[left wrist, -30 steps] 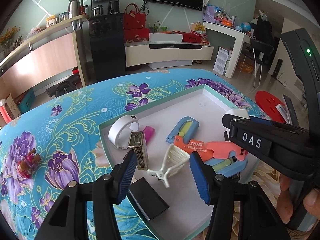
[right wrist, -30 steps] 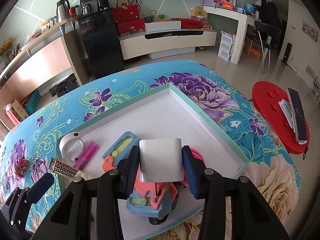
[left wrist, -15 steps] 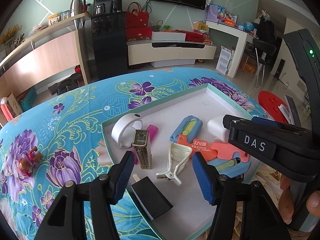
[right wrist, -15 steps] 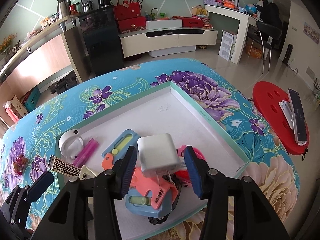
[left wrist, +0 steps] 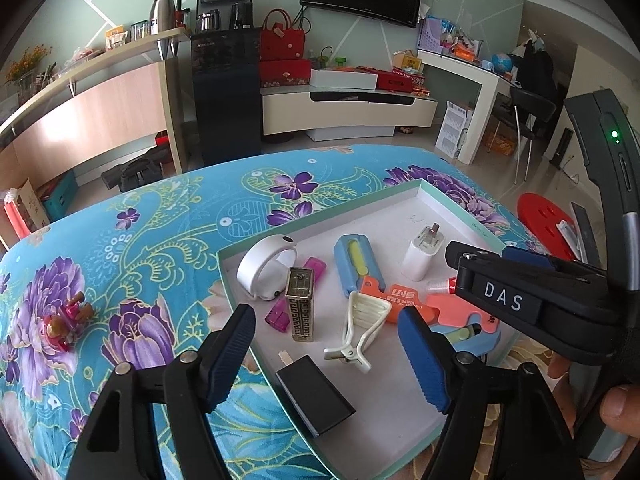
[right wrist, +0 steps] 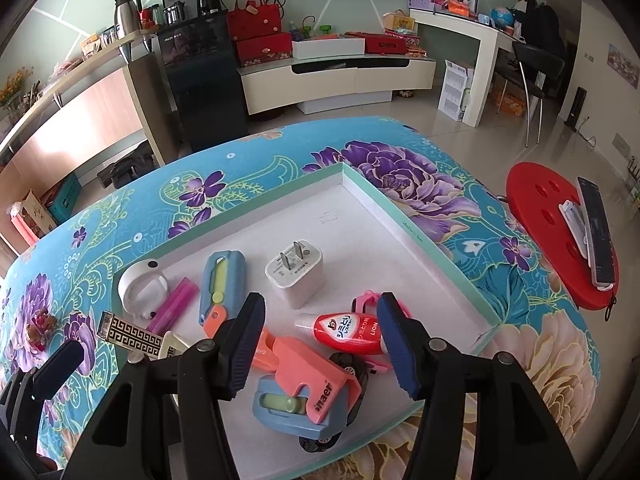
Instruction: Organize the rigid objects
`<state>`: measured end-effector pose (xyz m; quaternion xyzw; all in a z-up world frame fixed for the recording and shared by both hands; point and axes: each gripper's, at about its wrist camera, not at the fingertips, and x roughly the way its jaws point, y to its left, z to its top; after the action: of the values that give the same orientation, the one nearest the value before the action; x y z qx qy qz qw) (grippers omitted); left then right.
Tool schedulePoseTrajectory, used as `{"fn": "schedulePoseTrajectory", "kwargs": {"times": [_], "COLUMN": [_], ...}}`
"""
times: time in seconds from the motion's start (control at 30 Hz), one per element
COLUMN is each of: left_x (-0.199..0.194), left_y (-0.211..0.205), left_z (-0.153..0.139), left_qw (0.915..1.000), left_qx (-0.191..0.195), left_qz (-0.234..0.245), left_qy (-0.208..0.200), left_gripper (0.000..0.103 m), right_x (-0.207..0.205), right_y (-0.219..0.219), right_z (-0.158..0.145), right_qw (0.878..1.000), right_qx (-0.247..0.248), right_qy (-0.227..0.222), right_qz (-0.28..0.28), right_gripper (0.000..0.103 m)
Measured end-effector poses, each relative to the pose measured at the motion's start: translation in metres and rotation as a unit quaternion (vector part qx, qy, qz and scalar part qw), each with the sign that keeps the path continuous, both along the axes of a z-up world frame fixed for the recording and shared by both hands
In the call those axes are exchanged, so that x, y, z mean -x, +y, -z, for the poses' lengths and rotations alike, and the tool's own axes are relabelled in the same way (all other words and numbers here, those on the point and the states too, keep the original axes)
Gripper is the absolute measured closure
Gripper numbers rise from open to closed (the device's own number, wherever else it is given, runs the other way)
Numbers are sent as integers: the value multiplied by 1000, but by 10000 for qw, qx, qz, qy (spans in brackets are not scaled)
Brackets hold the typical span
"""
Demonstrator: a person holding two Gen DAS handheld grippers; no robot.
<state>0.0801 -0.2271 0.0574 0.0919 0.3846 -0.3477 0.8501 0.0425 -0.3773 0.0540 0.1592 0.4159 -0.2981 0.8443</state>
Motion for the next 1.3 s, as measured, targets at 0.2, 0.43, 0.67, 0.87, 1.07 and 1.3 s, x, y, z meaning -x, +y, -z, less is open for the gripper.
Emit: {"fn": "schedulePoseTrajectory", "kwargs": {"times": [0.2,0.43,0.67,0.87,1.07,1.3], "left_x": [-4,-5,0,8,23,38], "left_y": [17,43,53,62,73,84], "left_z": [-9,-9,4,15,24,30], "left_qw": [9998,9986,9977,9969,9965,9957], "left_qx": [73,17,-126,-218,-302,-410], "left_qz": [-200,-527,-635,-671,-643,-606], "left_qy": [7,34,210,348,450,572], "left_gripper": [24,12,3,0,0,0], "right_x": [0,8,16,29,46,65], "right_y": [13,35,45,54,65,72], "right_z": [-8,-11,-4,6,16,25], "right_qw": [9998,9989,9981,9970,9959,9953], "right_qx": [39,168,159,135,37,-199], "right_qy": [-28,86,277,454,590,640], "right_qz": [-181,-438,-529,-607,-686,-696], "right_gripper": [43,43,43,22,21,21]}}
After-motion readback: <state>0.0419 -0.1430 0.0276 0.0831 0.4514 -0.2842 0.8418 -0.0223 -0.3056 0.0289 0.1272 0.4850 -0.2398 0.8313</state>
